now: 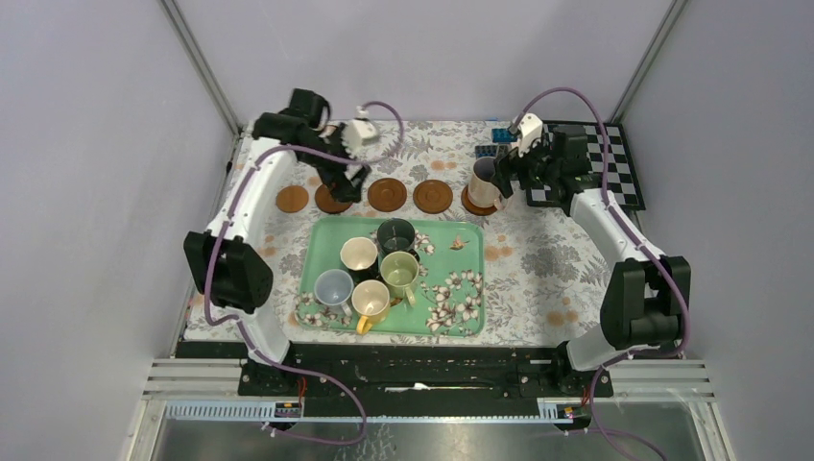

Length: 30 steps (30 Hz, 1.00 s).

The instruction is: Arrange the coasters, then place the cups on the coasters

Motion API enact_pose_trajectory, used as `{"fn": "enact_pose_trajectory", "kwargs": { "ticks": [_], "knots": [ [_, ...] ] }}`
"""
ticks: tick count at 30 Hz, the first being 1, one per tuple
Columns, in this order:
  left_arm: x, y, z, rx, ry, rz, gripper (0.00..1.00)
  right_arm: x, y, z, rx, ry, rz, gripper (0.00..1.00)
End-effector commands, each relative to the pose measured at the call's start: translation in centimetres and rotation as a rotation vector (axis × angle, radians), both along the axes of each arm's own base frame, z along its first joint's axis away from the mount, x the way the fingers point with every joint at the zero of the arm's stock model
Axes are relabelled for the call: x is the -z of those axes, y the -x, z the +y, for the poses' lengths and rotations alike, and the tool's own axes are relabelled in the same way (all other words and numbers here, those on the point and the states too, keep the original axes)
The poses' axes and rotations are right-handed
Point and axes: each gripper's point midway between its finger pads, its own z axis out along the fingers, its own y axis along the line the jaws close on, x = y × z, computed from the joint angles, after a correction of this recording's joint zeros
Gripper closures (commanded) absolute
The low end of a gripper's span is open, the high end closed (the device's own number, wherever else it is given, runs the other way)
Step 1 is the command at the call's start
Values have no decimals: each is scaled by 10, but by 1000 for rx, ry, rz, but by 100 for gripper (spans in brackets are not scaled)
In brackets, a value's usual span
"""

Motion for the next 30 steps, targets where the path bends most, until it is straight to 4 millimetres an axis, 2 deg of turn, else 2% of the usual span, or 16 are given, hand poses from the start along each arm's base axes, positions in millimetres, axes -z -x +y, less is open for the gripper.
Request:
{"fn": "enact_pose_trajectory", "kwargs": {
  "ticks": [1,3,6,9,12,16,19,22,26,30],
  "knots": [
    [-32,56,-53,382,-40,-161,2,-48,1,2,57,-92,-38,0],
    [-29,81,-79,532,-58,-185,4,-54,1,1,81,-112,-33,0],
    [-13,124,-110,773,-115,-194,9,-61,0,-3,127,-128,-31,0],
    [7,163,-127,980,-184,-195,16,-71,-1,-7,155,-126,-51,0],
    [23,193,-132,1129,-250,-209,22,-78,0,-11,172,-117,-74,0],
    [26,212,-114,1211,-311,-212,31,-74,7,-12,172,-120,-65,0],
    [23,224,-83,1245,-385,-203,34,-64,12,-9,173,-136,-31,0],
    [20,236,-61,1234,-414,-235,40,-64,16,-9,173,-148,-32,0],
    [30,245,-33,1210,-478,-230,48,-64,19,-10,171,-138,-36,0],
    [41,258,-18,1202,-480,-206,53,-62,19,-8,164,-140,-27,0]
  ]
}}
